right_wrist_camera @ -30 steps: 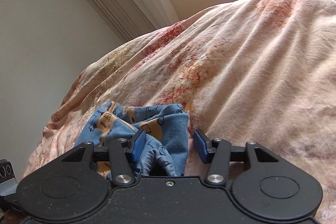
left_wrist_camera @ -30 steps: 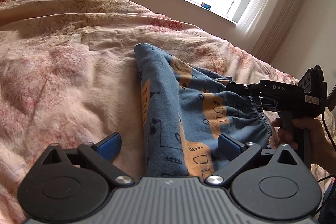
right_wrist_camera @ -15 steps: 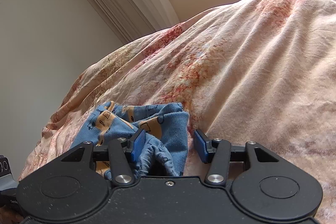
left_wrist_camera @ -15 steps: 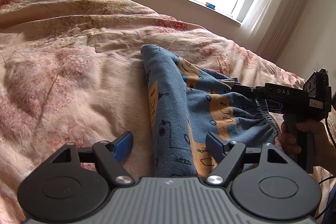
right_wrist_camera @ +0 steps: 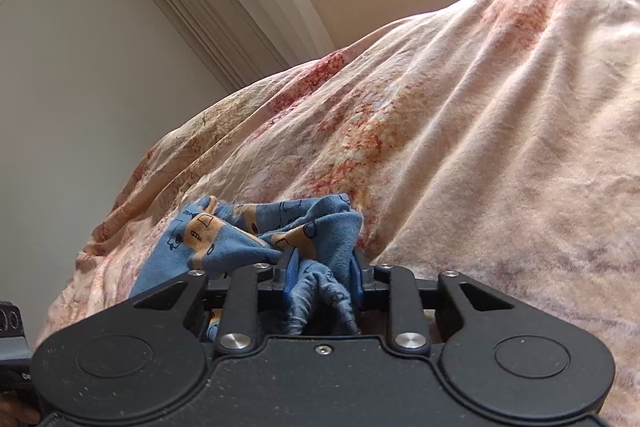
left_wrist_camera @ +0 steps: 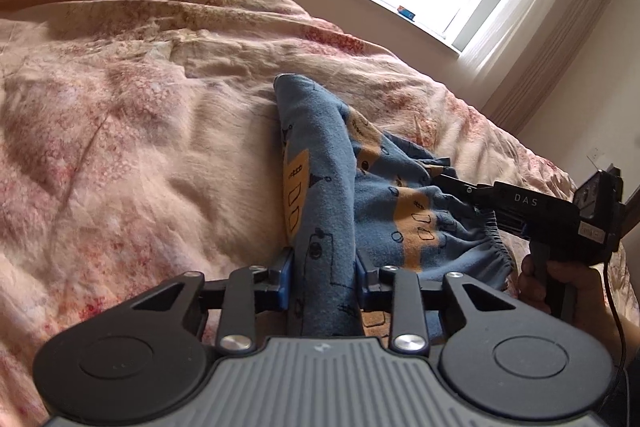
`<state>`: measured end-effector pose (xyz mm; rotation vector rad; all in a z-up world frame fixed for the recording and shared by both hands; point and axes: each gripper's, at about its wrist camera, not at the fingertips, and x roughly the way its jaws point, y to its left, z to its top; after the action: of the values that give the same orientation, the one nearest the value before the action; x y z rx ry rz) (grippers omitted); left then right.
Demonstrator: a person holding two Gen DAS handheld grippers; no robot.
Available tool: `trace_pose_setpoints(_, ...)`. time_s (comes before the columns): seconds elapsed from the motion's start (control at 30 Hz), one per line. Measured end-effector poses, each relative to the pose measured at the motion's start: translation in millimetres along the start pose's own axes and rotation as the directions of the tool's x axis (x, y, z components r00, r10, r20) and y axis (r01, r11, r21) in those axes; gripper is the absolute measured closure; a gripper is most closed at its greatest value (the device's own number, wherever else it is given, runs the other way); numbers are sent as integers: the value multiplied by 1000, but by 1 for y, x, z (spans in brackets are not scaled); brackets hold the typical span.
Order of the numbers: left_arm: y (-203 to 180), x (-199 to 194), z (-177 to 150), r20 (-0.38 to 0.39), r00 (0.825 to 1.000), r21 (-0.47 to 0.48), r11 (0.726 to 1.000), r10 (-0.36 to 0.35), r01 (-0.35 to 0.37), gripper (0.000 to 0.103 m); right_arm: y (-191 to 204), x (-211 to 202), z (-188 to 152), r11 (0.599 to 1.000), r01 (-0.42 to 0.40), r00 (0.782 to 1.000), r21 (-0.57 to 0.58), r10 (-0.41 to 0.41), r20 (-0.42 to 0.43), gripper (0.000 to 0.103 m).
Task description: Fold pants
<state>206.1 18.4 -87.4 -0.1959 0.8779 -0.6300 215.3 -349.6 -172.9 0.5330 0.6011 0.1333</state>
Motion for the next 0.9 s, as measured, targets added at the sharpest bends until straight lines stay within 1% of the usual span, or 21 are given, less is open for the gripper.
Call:
trace_pose_setpoints(0.07, -4, -2, 0, 1, 1000, 7, 1000, 21, -21, 75, 13, -3, -2, 998, 47, 999, -49, -46, 24, 81)
trace_pose_setpoints(0.13, -11, -4, 0, 12, 999, 35, 998, 46, -46, 78, 27, -9, -3, 992, 86, 995, -94, -81, 52, 84)
trace_pose_setpoints(0.23, -25, -10, -1, 15, 996, 77, 993, 90, -91, 81, 42, -22, -2, 986, 113, 991, -122, -102, 92, 88)
trace_pose_setpoints(0.3, -32, -16, -2, 19, 995, 91, 991, 100, -101, 82, 50, -31, -2, 985, 118, 989, -125, -106, 106, 90)
trace_pose_setpoints(0.47, -42, -31, -6, -1, 996, 94, 992, 87, -87, 83, 68, -55, -5, 984, 134, 984, -118, -118, 135, 91)
trace_pose_setpoints(0.6, -44, -38, -8, -23, 998, 90, 994, 60, -58, 83, 79, -68, -9, 975, 164, 980, -147, -145, 133, 92)
trace_pose_setpoints(0.77, -41, -38, -6, -29, 999, 75, 996, 40, -38, 83, 80, -75, -15, 974, 189, 977, -126, -173, 127, 92)
trace_pose_setpoints(0.9, -38, -38, -6, -33, 999, 63, 998, 34, -32, 83, 80, -77, -15, 974, 184, 977, -130, -167, 132, 92)
